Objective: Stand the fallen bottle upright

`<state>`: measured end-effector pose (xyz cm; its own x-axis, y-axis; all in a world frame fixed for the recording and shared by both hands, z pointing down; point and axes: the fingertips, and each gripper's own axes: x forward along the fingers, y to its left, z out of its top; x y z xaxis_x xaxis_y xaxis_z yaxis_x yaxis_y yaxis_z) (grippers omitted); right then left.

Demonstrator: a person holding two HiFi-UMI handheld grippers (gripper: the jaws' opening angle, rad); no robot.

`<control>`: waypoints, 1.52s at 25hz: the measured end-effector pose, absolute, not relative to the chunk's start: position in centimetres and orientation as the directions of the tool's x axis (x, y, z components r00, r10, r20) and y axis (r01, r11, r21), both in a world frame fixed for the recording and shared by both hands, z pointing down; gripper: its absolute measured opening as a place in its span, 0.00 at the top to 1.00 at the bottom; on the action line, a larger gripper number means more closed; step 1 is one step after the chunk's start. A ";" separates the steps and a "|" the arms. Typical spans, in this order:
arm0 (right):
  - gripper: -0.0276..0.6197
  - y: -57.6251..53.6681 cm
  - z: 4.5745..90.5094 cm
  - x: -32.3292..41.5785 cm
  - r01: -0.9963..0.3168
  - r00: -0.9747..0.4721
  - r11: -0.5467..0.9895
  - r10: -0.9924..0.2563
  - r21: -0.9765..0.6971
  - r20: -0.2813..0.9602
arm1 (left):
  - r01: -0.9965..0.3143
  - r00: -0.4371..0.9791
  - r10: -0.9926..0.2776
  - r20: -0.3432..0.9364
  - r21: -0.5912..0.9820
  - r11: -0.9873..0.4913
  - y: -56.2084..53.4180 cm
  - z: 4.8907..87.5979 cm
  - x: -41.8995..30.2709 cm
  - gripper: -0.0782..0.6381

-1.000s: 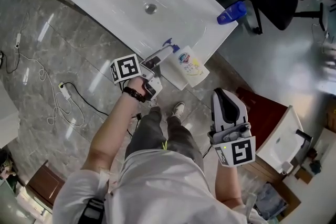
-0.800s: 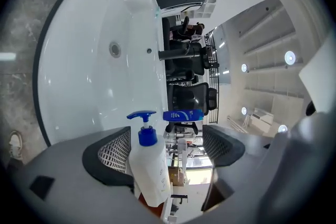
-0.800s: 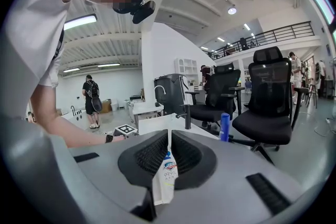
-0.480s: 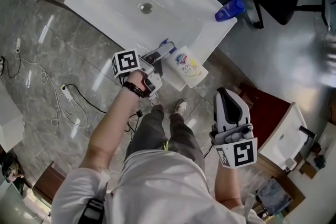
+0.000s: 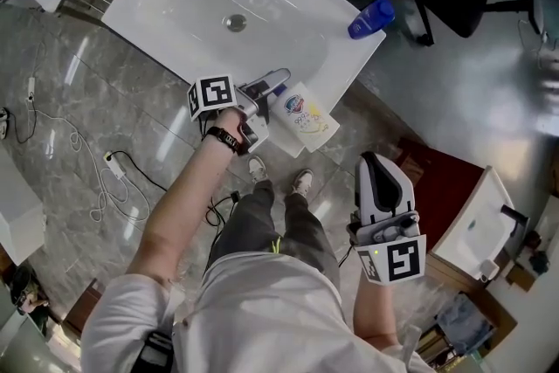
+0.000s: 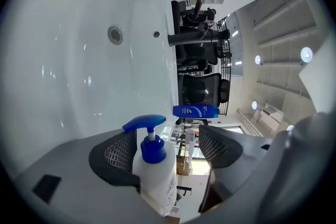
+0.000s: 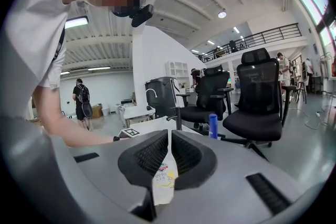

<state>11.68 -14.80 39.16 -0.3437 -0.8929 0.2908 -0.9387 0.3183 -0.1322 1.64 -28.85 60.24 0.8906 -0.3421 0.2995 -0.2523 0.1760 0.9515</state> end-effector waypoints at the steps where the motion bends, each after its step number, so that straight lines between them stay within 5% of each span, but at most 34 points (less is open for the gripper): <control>1: 0.89 -14.7 39.1 11.9 -0.940 -0.339 0.314 -0.895 -0.133 0.290 | -0.263 0.890 -0.337 0.307 0.950 0.171 -28.9 60.4 1.8 0.35; 10: 0.89 -14.4 39.9 13.1 -0.944 -0.326 0.293 -0.897 -0.151 0.299 | -0.318 0.877 -0.333 0.347 0.938 0.141 -28.6 61.5 2.0 0.67; 26: 0.89 -13.9 40.9 12.5 -0.926 -0.374 0.336 -0.879 -0.172 0.295 | -0.305 0.831 -0.468 0.302 0.950 0.071 -28.8 60.6 0.0 0.69; 38: 0.89 -13.1 39.7 10.9 -0.901 -0.431 0.398 -0.867 -0.172 0.249 | -0.434 0.780 -0.581 0.234 0.871 -0.231 -28.8 53.5 -1.8 0.69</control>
<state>10.88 -13.14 39.73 -0.4307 -0.8674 0.2492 -0.9011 0.3979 -0.1723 -1.82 -28.81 53.45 0.7796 -0.5808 0.2343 -0.4340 -0.2313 0.8707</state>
